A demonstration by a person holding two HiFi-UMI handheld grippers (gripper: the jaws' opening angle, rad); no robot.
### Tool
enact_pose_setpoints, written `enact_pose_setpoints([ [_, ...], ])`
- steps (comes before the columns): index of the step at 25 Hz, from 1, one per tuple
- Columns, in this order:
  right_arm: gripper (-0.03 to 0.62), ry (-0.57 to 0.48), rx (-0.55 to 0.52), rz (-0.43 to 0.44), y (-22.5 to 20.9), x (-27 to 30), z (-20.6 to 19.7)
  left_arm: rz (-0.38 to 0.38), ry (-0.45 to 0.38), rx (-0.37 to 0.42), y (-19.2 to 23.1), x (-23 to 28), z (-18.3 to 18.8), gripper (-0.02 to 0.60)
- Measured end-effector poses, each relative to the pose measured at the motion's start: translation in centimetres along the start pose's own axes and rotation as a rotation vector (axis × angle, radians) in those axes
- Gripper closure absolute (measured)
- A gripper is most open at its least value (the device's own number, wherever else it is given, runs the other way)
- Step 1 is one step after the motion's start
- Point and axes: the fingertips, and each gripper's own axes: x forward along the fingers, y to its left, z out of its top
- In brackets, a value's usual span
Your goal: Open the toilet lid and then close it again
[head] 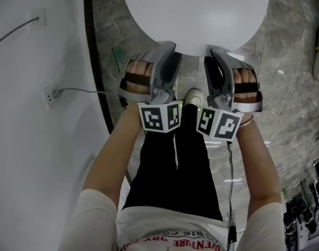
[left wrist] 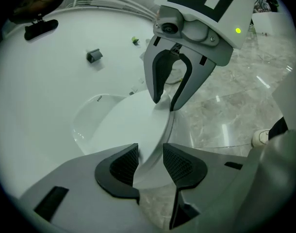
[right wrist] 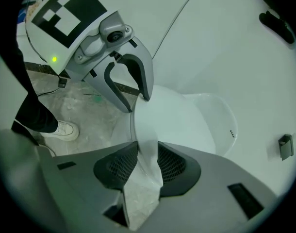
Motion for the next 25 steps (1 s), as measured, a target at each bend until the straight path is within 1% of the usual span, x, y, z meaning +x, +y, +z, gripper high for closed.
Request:
enact_pose_setpoints([
  [4,0.494,-0.008,0.004,-0.004,-0.8,-0.8,0.3,-0.004,-0.008,0.031,0.6,-0.4,0.4,0.423],
  [8,0.494,-0.033,0.011,-0.013,-2.3,-2.5,0.8,0.035,-0.042,0.045,2.2,-1.4,1.6,0.425],
  [11,0.494,-0.040,0.016,-0.023,-3.8,-3.9,1.2,0.039,-0.065,0.049,3.7,-2.3,3.1,0.425],
  [12,0.494,-0.043,0.023,-0.025,-4.3,-4.4,1.4,0.032,-0.075,0.041,4.2,-2.7,3.6,0.430],
  [13,0.494,-0.047,0.033,-0.027,-4.9,-5.0,1.8,0.020,-0.081,0.030,4.9,-3.1,4.1,0.448],
  [16,0.494,-0.059,0.050,-0.035,-7.0,-6.8,2.8,-0.006,-0.082,0.006,7.0,-4.6,5.5,0.450],
  [20,0.494,-0.059,0.041,-0.049,-10.2,-9.3,4.1,0.008,-0.106,0.016,10.2,-6.6,7.6,0.474],
  [25,0.496,-0.027,0.036,-0.072,-14.4,-11.6,5.2,0.022,-0.119,0.020,14.3,-8.0,10.3,0.492],
])
